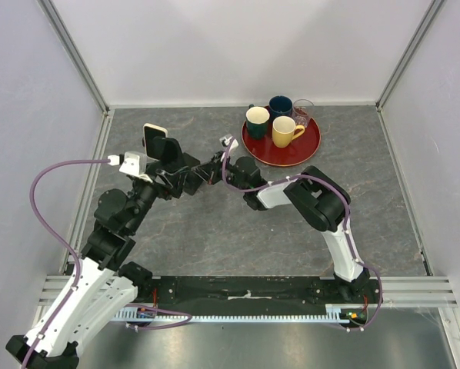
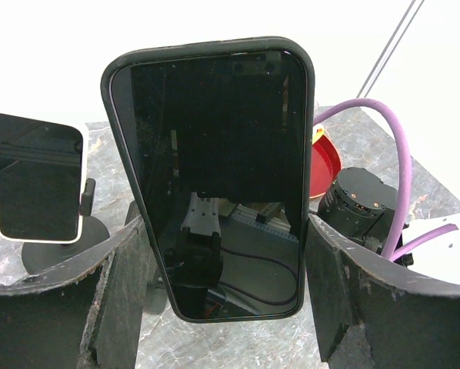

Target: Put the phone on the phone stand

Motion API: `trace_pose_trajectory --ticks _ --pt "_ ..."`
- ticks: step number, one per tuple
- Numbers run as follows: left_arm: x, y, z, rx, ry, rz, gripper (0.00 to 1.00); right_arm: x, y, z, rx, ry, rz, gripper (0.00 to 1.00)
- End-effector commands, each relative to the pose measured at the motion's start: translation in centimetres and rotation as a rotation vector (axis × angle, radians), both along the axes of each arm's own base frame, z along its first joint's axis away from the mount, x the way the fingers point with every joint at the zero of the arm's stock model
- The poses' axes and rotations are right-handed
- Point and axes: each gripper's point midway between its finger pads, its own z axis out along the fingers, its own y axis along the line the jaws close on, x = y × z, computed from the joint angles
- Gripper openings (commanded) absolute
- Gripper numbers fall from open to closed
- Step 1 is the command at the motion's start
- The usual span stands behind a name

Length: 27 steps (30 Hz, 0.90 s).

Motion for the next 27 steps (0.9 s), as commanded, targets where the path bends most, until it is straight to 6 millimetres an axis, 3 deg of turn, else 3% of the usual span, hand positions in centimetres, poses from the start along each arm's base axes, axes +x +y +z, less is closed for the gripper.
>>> trace_pose_trajectory --ticks 1,6,12,14,18,20,21,22,23,27 --pt "0.1 -0.2 3.4 -0.041 -0.115 -0.01 0.02 0.1 1.0 3.9 0.114 -0.08 0.027 0.0" --pt "0.6 -0.7 2.7 -0.01 -0.094 -0.028 0.02 0.1 1.1 3.3 0.112 -0.06 0.026 0.0" --pt "1.0 -1.2 1.2 0.061 -0.075 -0.047 0.02 -0.1 1.2 3.0 0.109 -0.044 0.042 0.11" --pt "1.1 -1.3 1.0 0.075 -0.077 -0.054 0.02 -0.2 1.3 3.2 0.106 -0.046 0.051 0.21" --pt "1.0 -2.1 0.5 0.107 -0.078 -0.098 0.02 -0.5 0.9 4.0 0.082 -0.039 0.056 0.54" --pt "1.0 -1.9 0.4 0.114 -0.077 -0.087 0.02 -0.6 0.5 4.2 0.056 -0.028 0.064 0.63" --pt "1.0 -1.8 0.5 0.113 -0.078 -0.084 0.02 -1.0 0.1 5.3 0.06 -0.037 0.067 0.71" --pt "1.0 -1.7 0.6 0.114 -0.083 -0.08 0.02 -1.0 -0.3 5.3 0.04 -0.02 0.065 0.74" --pt "1.0 -1.7 0.5 0.119 -0.084 -0.081 0.02 -1.2 -0.9 7.2 0.042 -0.044 0.06 0.77" --pt "0.9 -1.6 0.6 0.119 -0.091 -0.077 0.02 -2.1 -4.3 8.1 -0.04 -0.045 -0.008 0.87"
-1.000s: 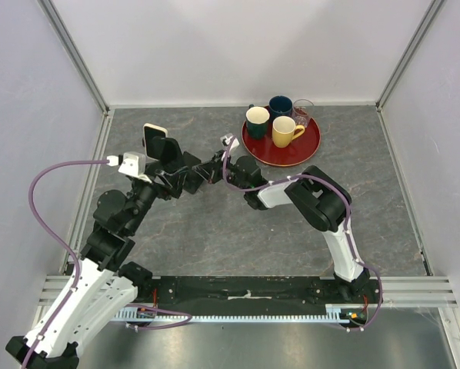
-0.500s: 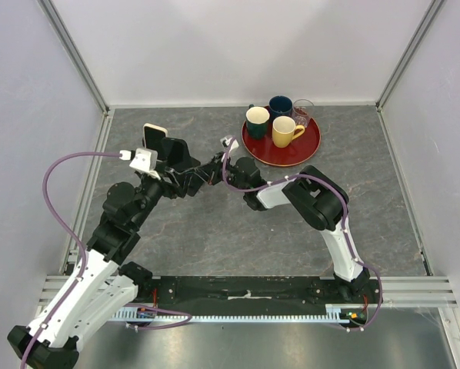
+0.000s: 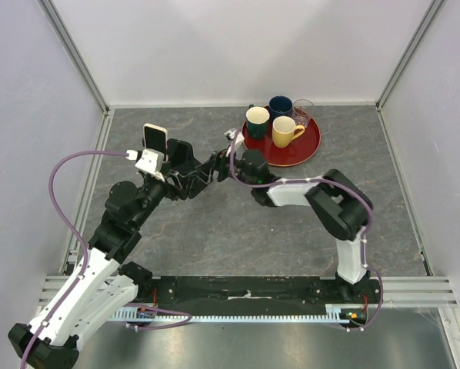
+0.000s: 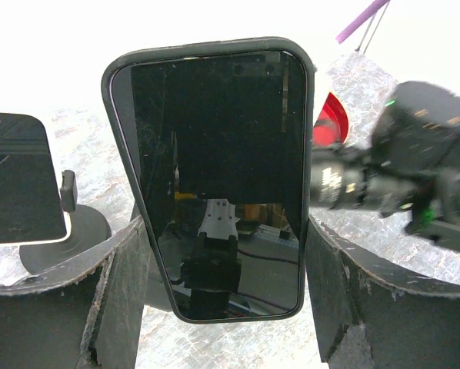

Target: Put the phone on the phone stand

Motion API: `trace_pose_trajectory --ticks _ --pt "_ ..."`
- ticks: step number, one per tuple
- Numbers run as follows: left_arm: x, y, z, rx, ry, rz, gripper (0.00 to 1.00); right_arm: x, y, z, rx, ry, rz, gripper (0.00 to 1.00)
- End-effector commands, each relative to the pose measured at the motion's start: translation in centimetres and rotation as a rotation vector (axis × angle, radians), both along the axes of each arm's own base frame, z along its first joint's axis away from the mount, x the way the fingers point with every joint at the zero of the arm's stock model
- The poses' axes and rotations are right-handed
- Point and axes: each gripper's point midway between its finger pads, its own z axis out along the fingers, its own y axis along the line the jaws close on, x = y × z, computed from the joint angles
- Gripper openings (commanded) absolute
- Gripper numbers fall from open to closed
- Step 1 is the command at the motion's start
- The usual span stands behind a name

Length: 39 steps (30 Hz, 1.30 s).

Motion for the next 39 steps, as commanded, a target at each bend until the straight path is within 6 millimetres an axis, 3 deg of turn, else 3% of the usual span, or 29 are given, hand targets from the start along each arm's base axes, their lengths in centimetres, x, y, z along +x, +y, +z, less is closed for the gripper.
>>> trace_pose_trajectory --ticks 1,2,4,6,7,12,13,18,24,29,32,39 --pt "-0.1 0.1 3.5 -0.014 -0.136 -0.008 0.02 -0.5 -4.1 5.6 -0.029 -0.095 -0.078 0.9" --pt "-0.1 -0.2 3.3 -0.009 -0.132 -0.025 0.02 -0.7 -5.4 6.3 -0.052 -0.098 -0.112 0.98" --pt "0.0 -1.3 2.8 0.008 -0.113 -0.08 0.02 0.0 -8.1 4.2 -0.136 -0.052 -0.184 0.98" --pt "0.3 -2.1 2.4 0.022 -0.08 -0.117 0.02 -0.2 -9.0 5.0 -0.113 0.017 -0.14 0.98" --pt "0.5 -2.9 1.4 0.037 -0.046 -0.154 0.02 0.6 -10.6 4.7 -0.12 0.067 -0.147 0.98" --pt "0.8 -5.0 -0.1 0.061 0.027 -0.264 0.02 -1.7 -11.9 8.2 -0.053 0.043 -0.014 0.98" --pt "0.6 -5.7 -0.7 0.065 0.047 -0.308 0.02 -2.3 -12.3 9.8 -0.041 0.005 -0.015 0.98" --pt "0.9 -6.8 -1.3 0.076 0.085 -0.357 0.02 -3.6 -14.5 12.7 -0.03 -0.043 -0.064 0.91" --pt "0.4 -7.6 -2.3 0.09 0.132 -0.423 0.02 -5.4 -13.0 13.4 -0.026 0.029 0.066 0.76" --pt "0.4 -7.8 -2.4 0.09 0.135 -0.432 0.02 -5.7 -11.3 13.6 -0.082 0.025 0.049 0.74" --pt "0.4 -7.7 -2.4 0.092 0.136 -0.426 0.02 -6.9 -9.4 13.5 -0.119 0.013 0.068 0.71" --pt "0.3 -7.8 -2.3 0.091 0.135 -0.429 0.02 -6.1 -8.7 13.8 -0.139 0.015 -0.037 0.59"
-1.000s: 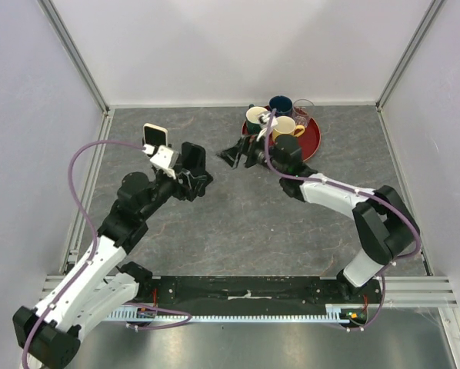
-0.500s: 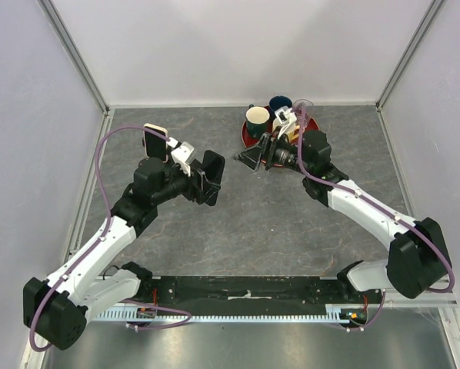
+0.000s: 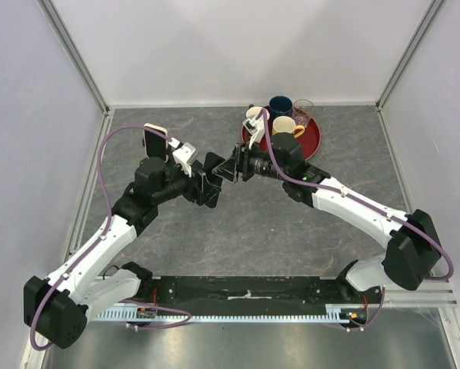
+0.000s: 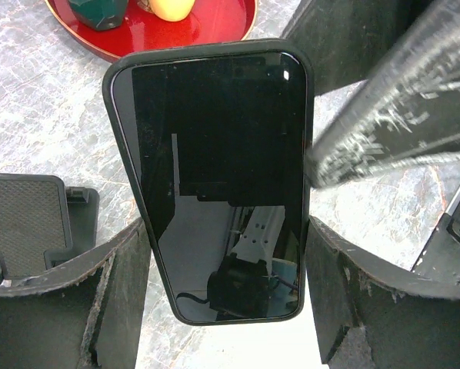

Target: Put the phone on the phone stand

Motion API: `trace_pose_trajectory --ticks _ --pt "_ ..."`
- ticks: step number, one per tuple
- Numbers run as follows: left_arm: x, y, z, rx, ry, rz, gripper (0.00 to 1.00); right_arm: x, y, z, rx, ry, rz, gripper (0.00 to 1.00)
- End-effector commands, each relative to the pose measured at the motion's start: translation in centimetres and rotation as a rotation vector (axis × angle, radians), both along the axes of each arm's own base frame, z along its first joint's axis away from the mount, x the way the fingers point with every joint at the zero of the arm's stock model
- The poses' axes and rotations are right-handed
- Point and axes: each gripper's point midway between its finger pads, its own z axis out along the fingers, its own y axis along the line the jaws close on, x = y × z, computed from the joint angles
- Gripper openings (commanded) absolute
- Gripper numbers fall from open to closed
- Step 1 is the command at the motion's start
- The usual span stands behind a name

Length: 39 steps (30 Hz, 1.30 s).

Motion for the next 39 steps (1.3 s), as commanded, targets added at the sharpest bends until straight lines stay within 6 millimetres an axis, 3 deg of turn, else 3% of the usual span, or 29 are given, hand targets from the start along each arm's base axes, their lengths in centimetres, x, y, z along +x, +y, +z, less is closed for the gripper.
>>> trace_pose_trajectory --ticks 1,11,14,17,18,19,20,22,23,24,25,26,27,29,32,34,36,37,39 --pt "0.5 -0.9 4.7 -0.052 -0.148 -0.051 0.02 2.2 -0.3 1.4 -0.004 -0.031 -0.106 0.56" --pt "0.3 -0.9 4.8 -0.051 -0.154 -0.052 0.02 2.6 0.7 0.4 -0.013 0.01 -0.111 0.51" --pt "0.3 -1.0 4.8 -0.049 -0.152 -0.052 0.02 2.2 1.2 0.3 -0.004 0.013 -0.097 0.39" --pt "0.2 -1.0 5.1 -0.053 -0.157 -0.053 0.02 1.9 1.5 0.3 0.021 -0.004 -0.084 0.13" --pt "0.2 -0.9 5.3 -0.061 -0.156 -0.043 0.02 2.1 1.6 0.8 0.034 -0.035 -0.085 0.0" --pt "0.2 -0.9 5.5 -0.065 -0.157 -0.036 0.07 2.1 1.6 0.6 0.036 -0.042 -0.091 0.0" --pt "0.2 -0.7 5.7 -0.07 -0.16 -0.026 0.24 2.3 1.7 1.2 0.06 -0.066 -0.101 0.0" --pt "0.5 0.5 6.7 -0.084 -0.191 0.058 0.4 2.7 1.1 1.0 0.086 -0.096 -0.146 0.0" --pt "1.3 1.8 7.2 -0.088 -0.215 0.15 0.66 2.5 1.1 3.2 0.167 -0.165 -0.157 0.0" --pt "0.7 3.0 8.9 -0.117 -0.269 0.2 0.69 2.4 0.7 1.9 0.172 -0.164 -0.173 0.0" --pt "0.8 4.0 8.7 -0.119 -0.28 0.251 0.71 2.1 0.7 2.0 0.195 -0.183 -0.174 0.0" --pt "1.1 5.5 10.0 -0.152 -0.326 0.341 0.76 1.7 1.0 3.1 0.245 -0.229 -0.165 0.0" --pt "0.9 6.3 9.7 -0.159 -0.337 0.379 0.77 1.4 1.1 2.4 0.244 -0.244 -0.158 0.0" --pt "0.3 8.3 11.4 -0.207 -0.401 0.47 0.81 1.1 1.5 2.4 0.268 -0.276 -0.144 0.0" --pt "-0.1 10.1 12.0 -0.234 -0.423 0.557 0.87 1.2 1.5 3.2 0.292 -0.295 -0.146 0.0" --pt "-0.1 10.2 11.8 -0.251 -0.413 0.564 0.92 1.0 1.9 2.3 0.239 -0.283 -0.121 0.0" --pt "-0.2 8.6 12.0 -0.254 -0.399 0.483 0.93 0.4 2.2 2.5 0.21 -0.306 -0.054 0.0" --pt "-0.8 6.9 12.0 -0.256 -0.389 0.379 0.93 -0.5 2.5 1.5 0.148 -0.333 0.034 0.0" --pt "-0.8 4.8 11.7 -0.238 -0.348 0.274 0.93 -1.7 2.6 2.2 0.101 -0.398 0.14 0.0"
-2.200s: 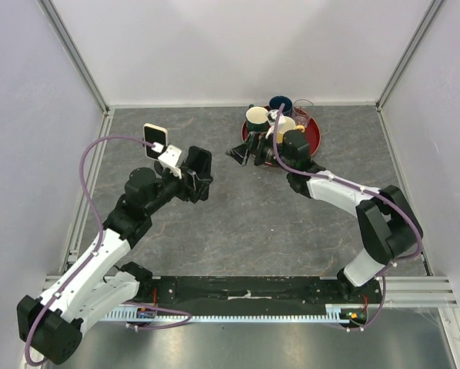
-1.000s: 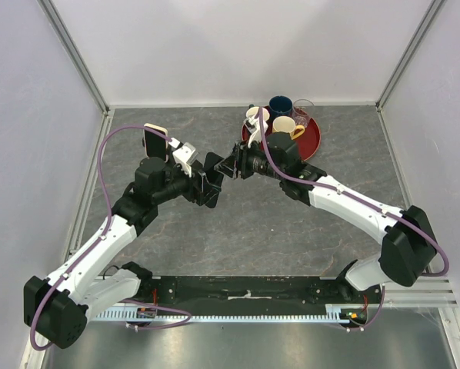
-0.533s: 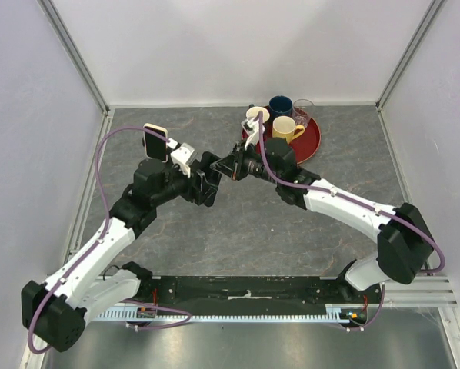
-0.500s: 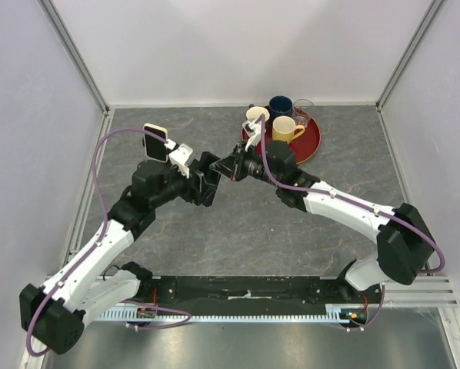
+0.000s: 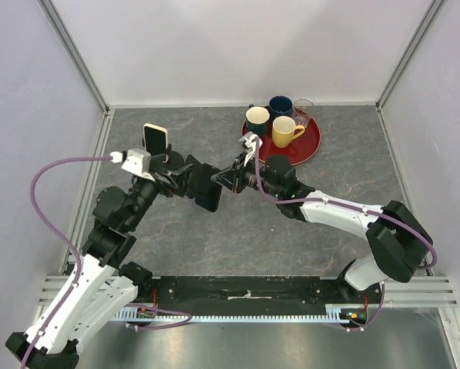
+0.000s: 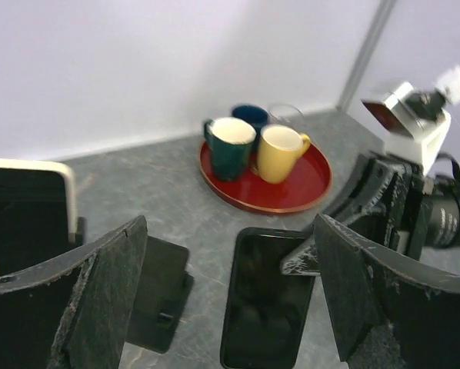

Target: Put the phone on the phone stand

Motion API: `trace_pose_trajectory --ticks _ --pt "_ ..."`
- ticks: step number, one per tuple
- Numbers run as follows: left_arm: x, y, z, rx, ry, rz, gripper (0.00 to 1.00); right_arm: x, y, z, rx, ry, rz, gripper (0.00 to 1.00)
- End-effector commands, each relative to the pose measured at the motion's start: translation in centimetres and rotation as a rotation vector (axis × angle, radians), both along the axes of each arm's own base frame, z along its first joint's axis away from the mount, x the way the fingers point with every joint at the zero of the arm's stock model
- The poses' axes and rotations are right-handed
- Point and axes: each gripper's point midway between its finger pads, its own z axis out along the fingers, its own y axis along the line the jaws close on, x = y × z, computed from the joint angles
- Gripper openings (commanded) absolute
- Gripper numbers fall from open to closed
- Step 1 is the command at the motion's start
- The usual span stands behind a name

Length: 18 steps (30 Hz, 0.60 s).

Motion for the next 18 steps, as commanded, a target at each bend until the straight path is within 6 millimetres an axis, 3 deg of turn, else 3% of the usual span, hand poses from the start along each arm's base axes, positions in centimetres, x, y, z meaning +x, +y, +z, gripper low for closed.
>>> trace_pose_trajectory --ticks 1,2,4,5,9,13,18 --pt "-0.7 -5.1 -0.5 0.023 0.057 -0.276 0.92 -2.4 0.3 4.6 -0.066 -0.199 0.238 0.0" --pt "-0.9 -5.9 -0.7 0.03 0.071 -0.326 0.91 -3.5 0.4 5.2 -0.105 -0.267 0.332 0.0" --pt "-2.4 -7.6 -0.3 0.032 0.047 -0.467 0.91 -4.4 -0.9 3.1 -0.201 -0.209 0.417 0.0" --pt "-2.9 -8.1 -0.2 0.034 0.044 -0.512 0.91 -5.6 -1.4 3.1 -0.21 -0.242 0.5 0.0" --pt "-5.2 -10.3 -0.4 0.05 0.04 -0.719 0.89 -7.9 -4.4 2.4 -0.262 -0.264 0.585 0.0" --pt "-7.8 -12.0 -0.7 0.062 0.061 -0.945 0.88 -9.3 -7.5 4.0 -0.269 -0.28 0.571 0.0" --pt "-9.4 -13.4 -1.9 0.049 0.18 -1.17 0.84 -11.3 -8.6 6.5 -0.222 -0.33 0.598 0.0"
